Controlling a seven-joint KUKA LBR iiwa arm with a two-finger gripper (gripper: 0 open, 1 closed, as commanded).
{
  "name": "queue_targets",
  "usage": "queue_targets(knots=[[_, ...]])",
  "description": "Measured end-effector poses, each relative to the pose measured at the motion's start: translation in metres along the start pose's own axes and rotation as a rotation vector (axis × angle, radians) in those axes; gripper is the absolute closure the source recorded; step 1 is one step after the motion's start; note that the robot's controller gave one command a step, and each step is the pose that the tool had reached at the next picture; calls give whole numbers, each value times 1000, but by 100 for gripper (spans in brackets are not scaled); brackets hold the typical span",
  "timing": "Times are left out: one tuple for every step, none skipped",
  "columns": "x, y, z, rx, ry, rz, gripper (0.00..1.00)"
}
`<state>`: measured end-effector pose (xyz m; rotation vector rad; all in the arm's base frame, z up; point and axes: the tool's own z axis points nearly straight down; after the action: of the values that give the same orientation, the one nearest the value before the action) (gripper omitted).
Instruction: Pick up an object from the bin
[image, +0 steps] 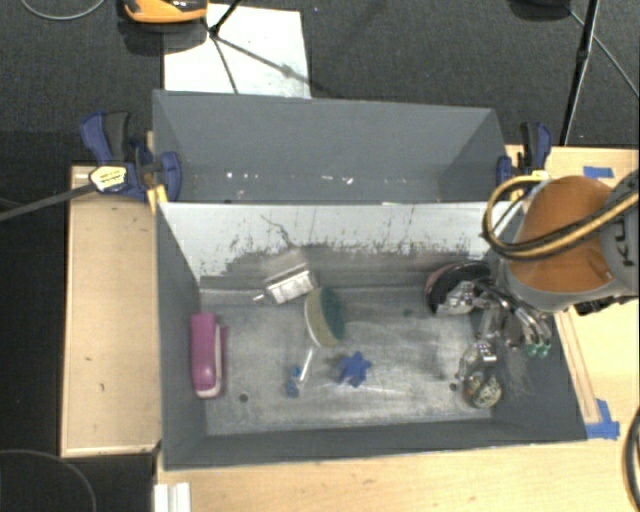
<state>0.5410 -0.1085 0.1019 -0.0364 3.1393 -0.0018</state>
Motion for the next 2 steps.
queue_targets(knots=[[18,36,-1,-2,2,212,0],[56,-22,-5,1,4,145,0]])
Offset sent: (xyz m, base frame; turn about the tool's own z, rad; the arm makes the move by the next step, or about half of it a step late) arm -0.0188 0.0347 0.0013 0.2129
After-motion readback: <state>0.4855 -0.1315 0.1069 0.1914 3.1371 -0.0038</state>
